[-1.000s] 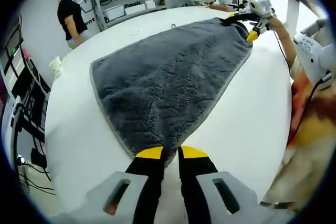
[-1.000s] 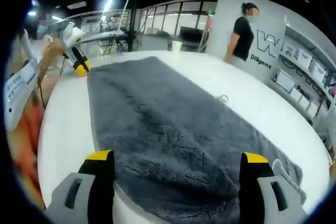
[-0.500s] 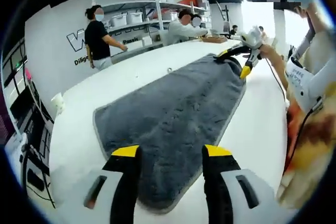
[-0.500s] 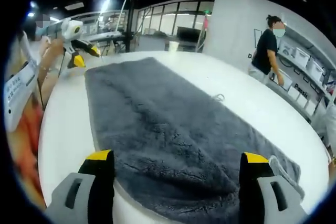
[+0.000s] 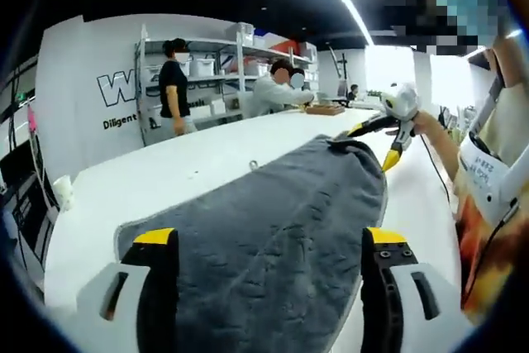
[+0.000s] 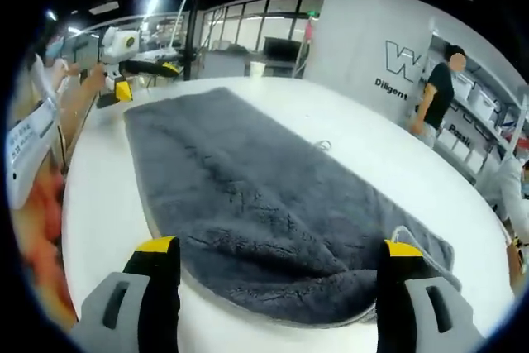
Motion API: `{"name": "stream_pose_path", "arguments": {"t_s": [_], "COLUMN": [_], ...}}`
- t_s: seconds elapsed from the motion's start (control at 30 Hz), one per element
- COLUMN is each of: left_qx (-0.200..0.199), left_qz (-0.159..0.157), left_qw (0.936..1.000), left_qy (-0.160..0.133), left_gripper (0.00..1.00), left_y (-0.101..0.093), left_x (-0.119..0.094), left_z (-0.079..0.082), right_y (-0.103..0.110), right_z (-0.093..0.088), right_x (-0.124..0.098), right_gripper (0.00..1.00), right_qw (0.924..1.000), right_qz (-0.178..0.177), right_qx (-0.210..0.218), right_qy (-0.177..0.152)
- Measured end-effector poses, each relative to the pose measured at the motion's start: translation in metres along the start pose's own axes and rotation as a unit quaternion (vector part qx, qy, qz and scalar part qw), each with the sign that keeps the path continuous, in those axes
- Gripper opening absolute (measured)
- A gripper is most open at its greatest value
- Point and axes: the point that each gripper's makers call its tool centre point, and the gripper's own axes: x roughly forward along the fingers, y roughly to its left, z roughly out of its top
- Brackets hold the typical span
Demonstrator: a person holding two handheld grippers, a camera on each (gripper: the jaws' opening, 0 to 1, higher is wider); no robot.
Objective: Open the folded towel by lifting each exposed corner and separating the folded layers until the towel lies flat within the target outline without major curled edges
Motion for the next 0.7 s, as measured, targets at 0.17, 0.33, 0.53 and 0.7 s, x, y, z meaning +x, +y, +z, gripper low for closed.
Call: {"name": "stream_pose_path", "arguments": {"t_s": [0.17, 0.33, 0.53, 0.7], "left_qx": [-0.009, -0.011, -0.009, -0.02], "left_qz": [-0.008, -0.008, -0.008, -0.005], "left_qw": [0.9998, 0.9998, 0.9999, 0.9997], "left_qy": [-0.013, -0.012, -0.003, -0.014], "left_gripper": [1.0, 1.0, 1.0, 1.0], "left_y": [0.0, 0.003, 0.004, 0.009], "left_x": [0.013, 0.019, 0.018, 0.016], "left_z": [0.003, 0.0, -0.006, -0.005], "right_y": [-0.009, -0.018, -0.03, -0.034], "right_z": [-0.008, -0.012, -0.014, -0.015], "right_x": [-0.007, -0.013, -0.019, -0.02], "right_gripper": [0.99, 0.99, 0.99, 0.99], "right_qw": [0.9998, 0.9992, 0.998, 0.9976], "right_qz": [-0.013, -0.026, -0.045, -0.054], "right_qx": [0.013, 0.028, 0.042, 0.04], "right_qy": [0.01, 0.012, 0.012, 0.017]}}
